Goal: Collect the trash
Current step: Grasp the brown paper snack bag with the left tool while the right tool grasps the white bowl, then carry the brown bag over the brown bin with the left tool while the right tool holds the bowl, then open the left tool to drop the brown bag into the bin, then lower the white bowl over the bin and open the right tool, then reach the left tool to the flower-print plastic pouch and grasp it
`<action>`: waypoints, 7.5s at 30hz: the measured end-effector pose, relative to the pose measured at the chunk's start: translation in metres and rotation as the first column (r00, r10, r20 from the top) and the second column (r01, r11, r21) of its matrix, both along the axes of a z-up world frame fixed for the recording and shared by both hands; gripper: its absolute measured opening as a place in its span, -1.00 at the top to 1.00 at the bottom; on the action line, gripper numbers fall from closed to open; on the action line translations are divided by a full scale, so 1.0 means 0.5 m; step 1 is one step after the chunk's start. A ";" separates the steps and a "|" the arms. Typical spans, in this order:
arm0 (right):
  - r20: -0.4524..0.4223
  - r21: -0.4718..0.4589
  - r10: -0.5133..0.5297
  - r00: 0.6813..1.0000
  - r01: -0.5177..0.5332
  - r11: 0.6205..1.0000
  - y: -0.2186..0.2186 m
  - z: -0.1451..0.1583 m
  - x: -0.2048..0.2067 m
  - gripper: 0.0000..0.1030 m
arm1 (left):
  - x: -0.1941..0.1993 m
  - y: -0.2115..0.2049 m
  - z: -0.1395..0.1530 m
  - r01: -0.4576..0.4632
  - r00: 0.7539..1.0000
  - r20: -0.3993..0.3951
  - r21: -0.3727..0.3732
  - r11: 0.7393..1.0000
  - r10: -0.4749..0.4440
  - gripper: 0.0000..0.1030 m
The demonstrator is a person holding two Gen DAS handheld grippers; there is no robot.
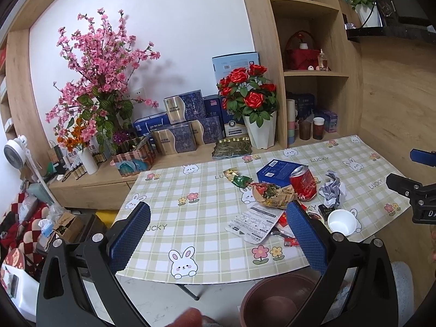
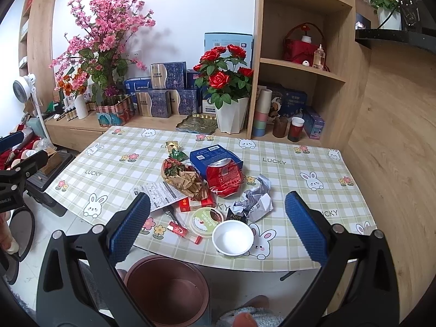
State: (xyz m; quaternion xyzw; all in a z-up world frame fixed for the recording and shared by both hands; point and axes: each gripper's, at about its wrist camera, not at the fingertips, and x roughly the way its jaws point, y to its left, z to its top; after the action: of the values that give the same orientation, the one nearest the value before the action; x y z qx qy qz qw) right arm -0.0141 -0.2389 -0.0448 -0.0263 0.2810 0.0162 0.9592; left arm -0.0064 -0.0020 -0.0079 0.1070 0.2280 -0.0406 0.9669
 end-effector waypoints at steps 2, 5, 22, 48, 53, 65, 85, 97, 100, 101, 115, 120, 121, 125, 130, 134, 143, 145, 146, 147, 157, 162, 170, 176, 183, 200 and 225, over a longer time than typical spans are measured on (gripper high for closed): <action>-0.005 -0.009 -0.006 1.000 0.006 1.000 -0.003 -0.007 0.005 -0.89 | 0.003 0.001 -0.010 -0.001 1.000 0.009 0.012 1.000 0.001 -0.89; -0.025 0.000 -0.028 0.999 0.028 1.000 -0.019 -0.026 0.016 -0.89 | 0.023 0.007 -0.030 -0.007 1.000 -0.015 0.004 1.000 0.007 -0.89; -0.170 -0.019 -0.059 0.984 0.056 0.998 -0.057 -0.277 0.109 -0.89 | 0.115 0.021 -0.192 -0.068 0.990 -0.120 0.014 0.998 0.070 -0.89; -0.320 0.049 -0.054 0.946 0.073 0.996 -0.087 -0.463 0.265 -0.52 | 0.332 -0.021 -0.292 -0.022 0.913 -0.391 -0.336 0.942 -0.118 -0.86; -0.302 0.070 -0.056 0.952 0.081 0.994 -0.093 -0.452 0.268 -0.51 | 0.424 -0.055 -0.316 -0.065 0.864 -0.464 -0.487 0.871 -0.195 -0.69; -0.290 0.063 -0.046 0.956 0.067 0.996 -0.107 -0.440 0.277 -0.51 | 0.609 -0.092 -0.419 -0.271 0.806 -0.578 -0.549 0.790 -0.125 -0.65; -0.237 0.095 -0.031 0.971 0.055 0.994 -0.087 -0.371 0.210 -0.51 | 0.512 -0.075 -0.296 -0.047 0.865 -0.429 -0.586 0.809 -0.261 0.16; -0.182 0.085 -0.012 0.983 0.028 0.996 -0.060 -0.313 0.114 -0.51 | 0.338 -0.064 -0.193 0.158 0.885 -0.296 -0.534 0.831 -0.358 0.16; -0.170 0.081 -0.002 0.986 0.016 0.997 -0.049 -0.307 0.093 -0.51 | 0.285 -0.053 -0.184 0.207 0.884 -0.273 -0.499 0.842 -0.380 0.16; -0.165 0.081 0.001 0.986 0.013 0.997 -0.045 -0.306 0.087 -0.51 | 0.267 -0.049 -0.182 0.223 0.883 -0.267 -0.484 0.846 -0.385 0.16; -0.161 0.129 0.032 0.986 -0.011 0.992 -0.016 -0.351 0.012 -0.51 | 0.083 -0.005 -0.318 0.217 0.839 -0.368 -0.451 0.866 -0.402 0.15; -0.194 0.137 0.047 0.980 -0.021 0.990 -0.014 -0.384 -0.004 -0.51 | 0.056 0.001 -0.411 0.136 0.814 -0.455 -0.455 0.880 -0.361 0.15; -0.198 0.139 0.050 0.979 -0.022 0.990 -0.015 -0.388 -0.006 -0.51 | 0.052 0.002 -0.425 0.122 0.808 -0.468 -0.459 0.880 -0.357 0.15; -0.196 0.134 0.056 0.979 -0.030 0.991 -0.014 -0.407 -0.015 -0.51 | 0.034 -0.002 -0.484 0.066 0.788 -0.526 -0.444 0.893 -0.320 0.14; -0.211 0.167 0.070 0.975 -0.035 0.985 -0.022 -0.444 -0.020 -0.51 | 0.042 0.003 -0.555 -0.038 0.736 -0.619 -0.440 0.897 -0.272 0.13; -0.215 0.204 0.085 0.973 -0.040 0.978 -0.029 -0.461 -0.022 -0.51 | 0.059 0.010 -0.584 -0.102 0.723 -0.652 -0.427 0.899 -0.228 0.12; -0.235 0.281 0.103 0.966 -0.033 0.959 -0.055 -0.479 -0.015 -0.51 | 0.093 -0.055 -0.641 -0.081 0.668 -0.714 -0.349 0.934 -0.209 0.09; -0.234 0.295 0.102 0.967 -0.029 0.955 -0.061 -0.479 -0.015 -0.51 | 0.098 -0.072 -0.654 -0.068 0.654 -0.726 -0.337 0.939 -0.213 0.08; -0.235 0.301 0.100 0.967 -0.025 0.953 -0.063 -0.480 -0.015 -0.51 | 0.100 -0.080 -0.659 -0.060 0.649 -0.731 -0.329 0.942 -0.214 0.08; -0.237 0.309 0.098 0.967 -0.021 0.951 -0.066 -0.481 -0.014 -0.51 | 0.103 -0.091 -0.664 -0.047 0.644 -0.733 -0.323 0.945 -0.219 0.06; -0.247 0.310 0.094 0.965 -0.014 0.951 -0.067 -0.484 -0.013 -0.51 | 0.103 -0.122 -0.598 0.079 0.726 -0.617 -0.362 0.929 -0.303 -0.53; -0.261 0.279 0.100 0.960 -0.024 0.960 -0.053 -0.488 -0.010 -0.51 | 0.088 -0.068 -0.519 0.066 0.830 -0.507 -0.326 0.943 -0.233 -0.82; -0.295 0.205 0.117 0.948 -0.057 0.977 -0.020 -0.499 -0.003 -0.51 | 0.045 0.033 -0.443 0.044 0.949 -0.307 -0.116 0.992 -0.078 -0.88; -0.345 0.147 0.131 0.929 -0.084 0.985 0.008 -0.514 0.006 -0.52 | 0.028 0.120 -0.442 -0.020 0.967 -0.253 -0.119 0.993 -0.011 -0.88; -0.443 0.064 0.150 0.884 -0.135 0.989 0.055 -0.547 0.028 -0.52 | 0.014 0.168 -0.476 -0.065 0.971 -0.237 -0.173 0.983 0.022 -0.88; -0.493 0.051 0.281 0.824 -0.295 0.954 0.215 -0.571 0.074 -0.83 | 0.009 0.208 -0.489 -0.104 0.970 -0.239 -0.272 0.957 0.038 -0.88; -0.218 0.116 -0.007 0.976 0.033 0.993 -0.005 -0.412 0.046 -0.89 | 0.006 0.166 -0.489 -0.065 0.973 -0.230 -0.181 0.981 0.022 -0.88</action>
State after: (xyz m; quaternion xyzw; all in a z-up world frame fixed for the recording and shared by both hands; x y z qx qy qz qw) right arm 0.0090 -0.2412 -0.2507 0.0356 0.3827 0.0260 0.9228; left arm -0.0033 0.0810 -0.2524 0.0053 0.3344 -0.0525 0.9409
